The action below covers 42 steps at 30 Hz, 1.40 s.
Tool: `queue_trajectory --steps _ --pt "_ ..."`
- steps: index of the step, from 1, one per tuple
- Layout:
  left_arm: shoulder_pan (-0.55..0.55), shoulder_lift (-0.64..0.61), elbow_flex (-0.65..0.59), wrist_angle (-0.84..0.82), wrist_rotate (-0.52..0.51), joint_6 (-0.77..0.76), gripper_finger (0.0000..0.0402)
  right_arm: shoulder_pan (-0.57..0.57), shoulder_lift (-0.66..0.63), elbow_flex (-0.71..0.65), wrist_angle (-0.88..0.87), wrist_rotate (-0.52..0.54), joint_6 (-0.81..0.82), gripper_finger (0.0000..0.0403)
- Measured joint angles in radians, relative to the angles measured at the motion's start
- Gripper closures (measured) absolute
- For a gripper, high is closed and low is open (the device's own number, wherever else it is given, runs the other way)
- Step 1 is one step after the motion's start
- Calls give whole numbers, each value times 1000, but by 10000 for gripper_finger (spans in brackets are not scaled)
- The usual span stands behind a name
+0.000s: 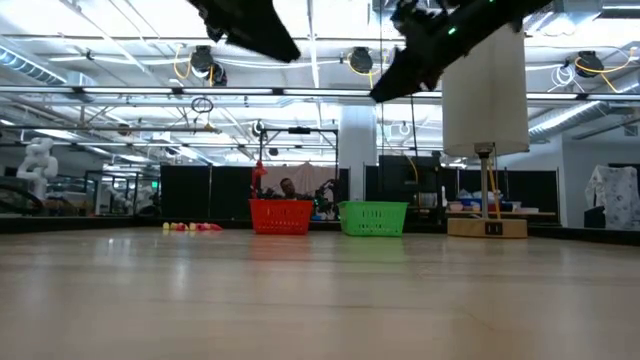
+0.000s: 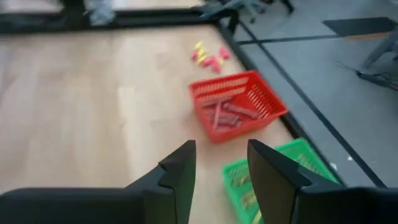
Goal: Sort crayons
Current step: Return to Home Position
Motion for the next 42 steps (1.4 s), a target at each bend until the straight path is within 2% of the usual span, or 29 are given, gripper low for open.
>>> queue_trajectory --steps 2,6,9,14,19,22,26,32,34,39,42 --pt "0 -32 1 -18 4 1 255 36 -38 -1 -73 22 1 276" --pt "-3 -69 1 -55 16 3 286 103 -107 -68 -77 54 -5 277" --pt "-12 -78 1 -76 24 4 309 143 -155 -151 -21 52 -19 277" --pt "-11 -83 -51 -56 95 4 345 182 -221 -297 130 53 -73 277" --pt "4 -85 -108 -36 102 5 377 206 -268 -436 304 50 -113 277" --pt "4 -91 -129 -34 127 11 395 211 -299 -497 348 50 -121 282" --pt "3 -117 -159 15 132 42 399 211 -337 -536 374 50 -123 310" --pt "0 -170 -267 202 189 174 398 222 -375 -563 375 46 -165 391" --pt "1 -188 -305 286 202 197 398 230 -396 -576 354 46 -172 397" --pt "9 -260 -412 347 207 196 398 246 -441 -619 372 41 -171 400" --pt "9 -295 -467 397 207 191 398 248 -478 -662 369 -2 -168 400"
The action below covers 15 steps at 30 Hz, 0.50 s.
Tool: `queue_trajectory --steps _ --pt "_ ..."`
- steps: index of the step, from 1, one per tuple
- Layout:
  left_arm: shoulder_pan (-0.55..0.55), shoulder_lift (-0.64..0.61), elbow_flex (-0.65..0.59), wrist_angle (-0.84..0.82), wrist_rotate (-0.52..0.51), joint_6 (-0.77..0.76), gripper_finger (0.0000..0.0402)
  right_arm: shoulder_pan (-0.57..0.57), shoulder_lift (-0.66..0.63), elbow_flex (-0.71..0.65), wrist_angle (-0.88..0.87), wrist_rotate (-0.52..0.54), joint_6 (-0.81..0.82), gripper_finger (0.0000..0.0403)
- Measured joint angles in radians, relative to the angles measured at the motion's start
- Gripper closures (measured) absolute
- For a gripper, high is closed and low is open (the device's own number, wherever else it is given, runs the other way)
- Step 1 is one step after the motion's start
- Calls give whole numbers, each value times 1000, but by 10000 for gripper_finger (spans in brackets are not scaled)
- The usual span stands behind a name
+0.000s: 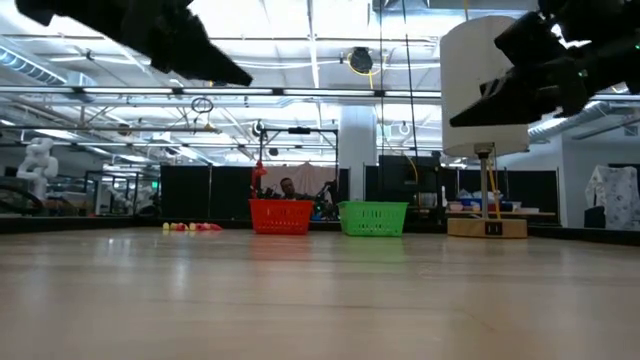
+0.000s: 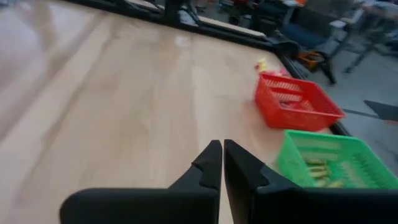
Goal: Sort crayons
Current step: Return to Home Position
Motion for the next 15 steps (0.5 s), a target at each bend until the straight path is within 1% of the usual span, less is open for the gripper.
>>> queue_trajectory --steps 2,4,6,9,10,12,15 --pt "1 -34 -41 0 1 5 398 0 -9 -19 42 -28 4 400" --pt "4 -44 -67 60 19 6 398 1 -34 -49 35 -32 4 402" --pt "10 -74 -109 65 28 7 398 0 -37 -58 66 -32 11 402" --pt "29 -85 -157 165 70 8 398 0 -61 -81 55 -42 12 402" --pt "32 -95 -181 179 85 16 398 0 -64 -82 76 -58 10 402" --pt "43 -91 -209 262 128 23 398 0 -91 -106 64 -86 -1 402" --pt "60 -108 -268 331 166 36 398 0 -104 -128 117 -109 1 402"
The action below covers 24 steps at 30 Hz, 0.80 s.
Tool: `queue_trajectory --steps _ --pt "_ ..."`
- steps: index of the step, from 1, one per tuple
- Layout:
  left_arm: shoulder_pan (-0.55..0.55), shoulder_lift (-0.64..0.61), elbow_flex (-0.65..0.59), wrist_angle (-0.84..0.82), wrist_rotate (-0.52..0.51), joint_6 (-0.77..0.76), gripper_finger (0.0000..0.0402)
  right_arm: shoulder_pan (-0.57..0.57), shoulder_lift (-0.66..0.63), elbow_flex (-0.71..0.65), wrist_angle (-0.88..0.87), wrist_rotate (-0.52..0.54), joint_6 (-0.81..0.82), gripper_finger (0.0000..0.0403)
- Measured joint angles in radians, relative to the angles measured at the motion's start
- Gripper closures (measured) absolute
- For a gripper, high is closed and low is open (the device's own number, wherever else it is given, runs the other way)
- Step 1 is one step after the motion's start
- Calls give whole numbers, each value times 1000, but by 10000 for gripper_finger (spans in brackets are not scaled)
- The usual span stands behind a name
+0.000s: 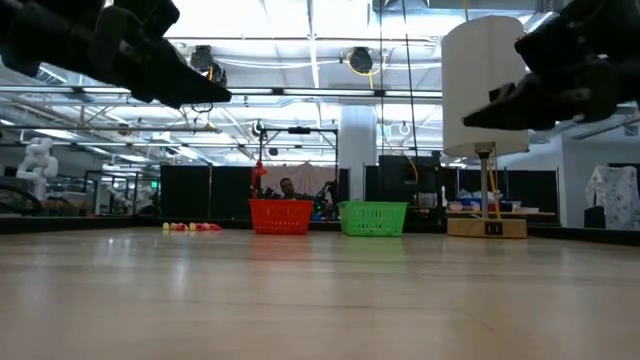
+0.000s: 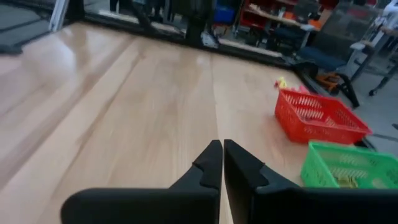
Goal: Sort crayons
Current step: Return to Home Position
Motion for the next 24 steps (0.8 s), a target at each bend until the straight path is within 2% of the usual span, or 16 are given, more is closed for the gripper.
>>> queue_trajectory --steps 10,24 --pt "89 -43 -121 163 164 -4 398 0 -62 -68 -2 -1 19 403" --pt "236 -109 -239 210 425 15 398 0 -127 -120 2 -1 28 403"
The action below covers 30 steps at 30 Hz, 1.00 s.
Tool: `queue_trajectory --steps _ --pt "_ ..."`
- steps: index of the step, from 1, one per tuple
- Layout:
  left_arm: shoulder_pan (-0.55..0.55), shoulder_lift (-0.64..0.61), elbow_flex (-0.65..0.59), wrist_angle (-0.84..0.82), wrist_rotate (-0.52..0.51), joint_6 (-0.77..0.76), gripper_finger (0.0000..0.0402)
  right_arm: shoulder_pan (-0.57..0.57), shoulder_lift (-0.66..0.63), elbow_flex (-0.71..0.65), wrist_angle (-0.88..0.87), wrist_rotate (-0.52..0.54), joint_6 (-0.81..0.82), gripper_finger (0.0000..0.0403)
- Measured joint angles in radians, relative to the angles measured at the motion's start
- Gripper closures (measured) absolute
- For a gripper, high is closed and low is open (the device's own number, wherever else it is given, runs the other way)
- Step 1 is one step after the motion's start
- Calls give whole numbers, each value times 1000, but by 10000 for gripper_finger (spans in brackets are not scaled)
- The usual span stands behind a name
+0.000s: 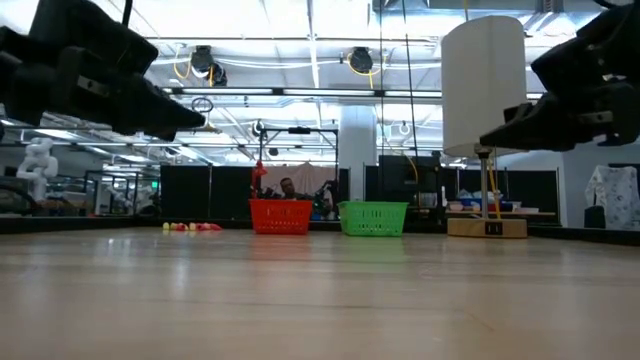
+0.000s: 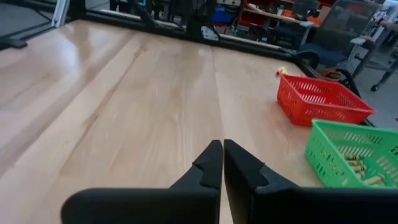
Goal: Sort crayons
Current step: Return to Home Position
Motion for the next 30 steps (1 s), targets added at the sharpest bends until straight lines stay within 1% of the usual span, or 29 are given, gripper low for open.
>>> queue_trajectory --steps 8,12,16,21,28,30 --pt "66 -60 -59 3 12 -58 398 0 -43 -25 -10 0 28 403" --pt "64 -99 -59 -15 -28 -97 401 0 -67 -26 -26 1 25 403" --pt "39 -145 -59 -33 -67 -104 401 0 -101 -27 -40 3 -1 403" --pt "-17 -215 -60 -115 -176 -97 401 0 -172 -27 -43 4 -29 403" --pt "-75 -323 -60 -215 -224 -98 402 0 -296 -28 -115 9 -49 403" --pt "-85 -355 -60 -239 -244 -98 402 0 -335 -28 -141 25 -42 403"
